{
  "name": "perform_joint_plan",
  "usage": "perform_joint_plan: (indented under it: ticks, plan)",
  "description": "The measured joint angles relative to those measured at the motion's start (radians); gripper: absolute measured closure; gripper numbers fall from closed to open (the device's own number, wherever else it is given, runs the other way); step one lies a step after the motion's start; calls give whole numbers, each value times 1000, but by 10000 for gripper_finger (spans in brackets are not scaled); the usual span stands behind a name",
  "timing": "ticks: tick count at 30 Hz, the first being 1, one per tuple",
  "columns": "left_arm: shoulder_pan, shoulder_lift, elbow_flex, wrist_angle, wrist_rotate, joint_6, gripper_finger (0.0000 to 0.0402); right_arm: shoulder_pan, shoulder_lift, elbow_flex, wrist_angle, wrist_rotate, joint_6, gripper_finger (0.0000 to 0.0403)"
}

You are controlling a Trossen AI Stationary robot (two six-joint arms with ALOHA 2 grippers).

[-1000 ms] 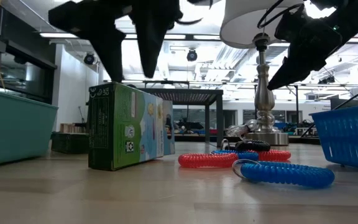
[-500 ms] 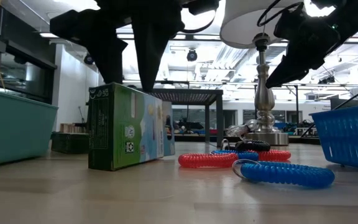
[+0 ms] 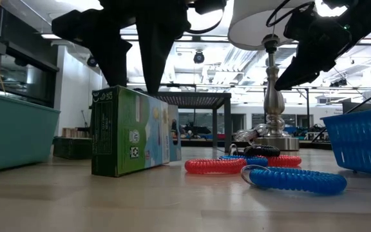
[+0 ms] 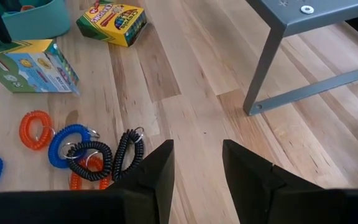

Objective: Pick & Place Office Desk Supplies
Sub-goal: Put the bottom box of crayons into the light blue bin

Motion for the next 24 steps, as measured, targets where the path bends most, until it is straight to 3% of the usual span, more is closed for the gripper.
perform_joint_plan:
  ticks: [24]
  plan:
    - [0,-39,0,-50,-5,2,222,0,0,-2,7,0,0,279]
